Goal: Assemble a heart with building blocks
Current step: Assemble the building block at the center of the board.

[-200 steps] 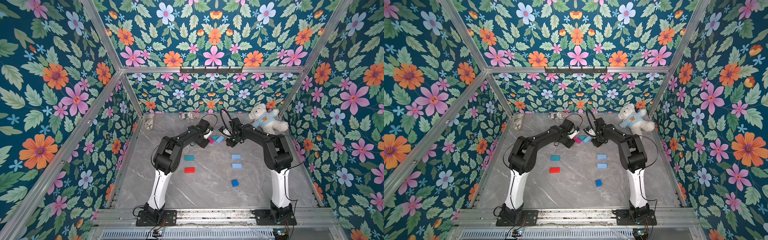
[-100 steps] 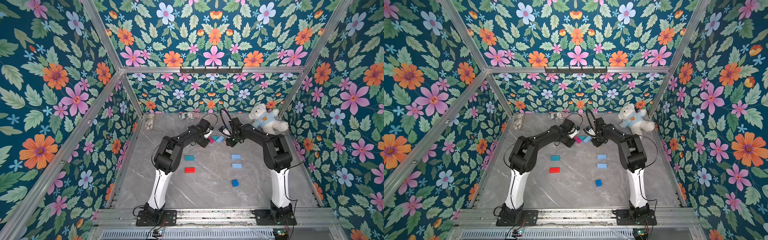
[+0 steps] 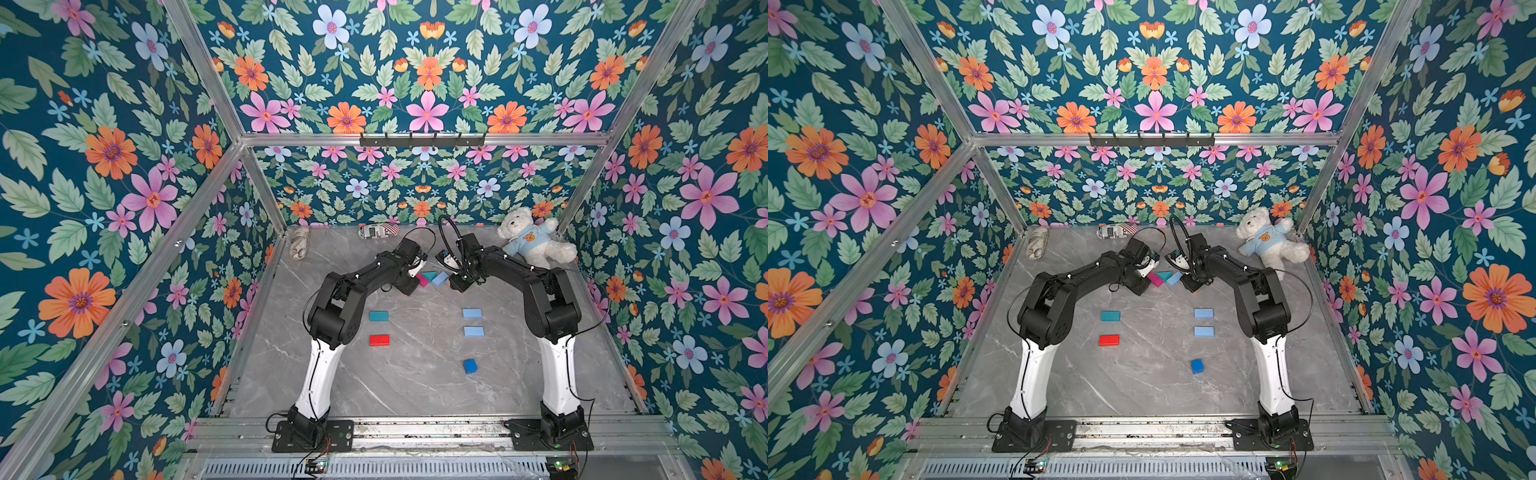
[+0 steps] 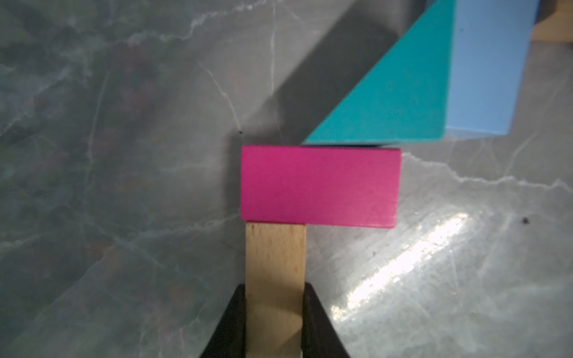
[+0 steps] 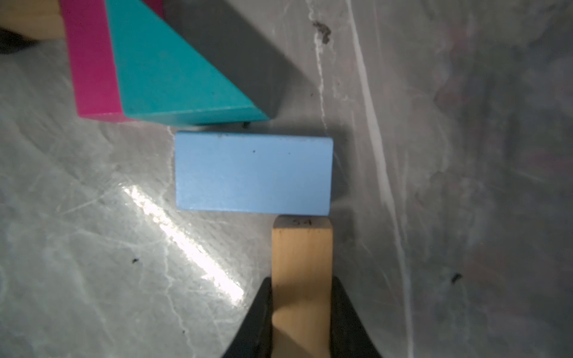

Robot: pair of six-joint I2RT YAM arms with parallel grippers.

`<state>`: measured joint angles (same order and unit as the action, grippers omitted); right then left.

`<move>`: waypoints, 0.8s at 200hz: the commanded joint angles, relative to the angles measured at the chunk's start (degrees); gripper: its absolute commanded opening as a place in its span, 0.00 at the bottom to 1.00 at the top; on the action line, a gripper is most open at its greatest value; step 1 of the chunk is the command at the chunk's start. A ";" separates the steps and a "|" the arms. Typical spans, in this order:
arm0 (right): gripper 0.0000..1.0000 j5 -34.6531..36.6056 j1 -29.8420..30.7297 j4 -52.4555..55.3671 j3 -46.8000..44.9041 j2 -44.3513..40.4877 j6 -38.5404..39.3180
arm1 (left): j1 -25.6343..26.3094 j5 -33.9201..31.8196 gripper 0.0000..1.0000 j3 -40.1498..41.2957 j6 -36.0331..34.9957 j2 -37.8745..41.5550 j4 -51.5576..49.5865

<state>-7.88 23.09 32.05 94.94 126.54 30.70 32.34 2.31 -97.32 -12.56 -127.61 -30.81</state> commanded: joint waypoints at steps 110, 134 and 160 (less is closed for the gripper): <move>0.51 -1.29 0.23 2.91 -0.56 1.03 0.13 | 0.01 -1.50 0.53 1.31 -0.46 0.33 -2.42; 0.99 -2.00 0.11 2.76 -1.59 0.23 0.24 | 0.01 -1.77 0.75 2.13 -0.45 1.00 -2.42; 0.99 -2.40 0.13 2.40 -2.68 -1.16 0.32 | 0.01 -2.20 0.84 3.30 -0.52 2.67 -2.42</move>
<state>-10.33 23.38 30.04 93.45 125.93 31.55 32.36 1.04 -95.04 -12.43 -125.82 -29.87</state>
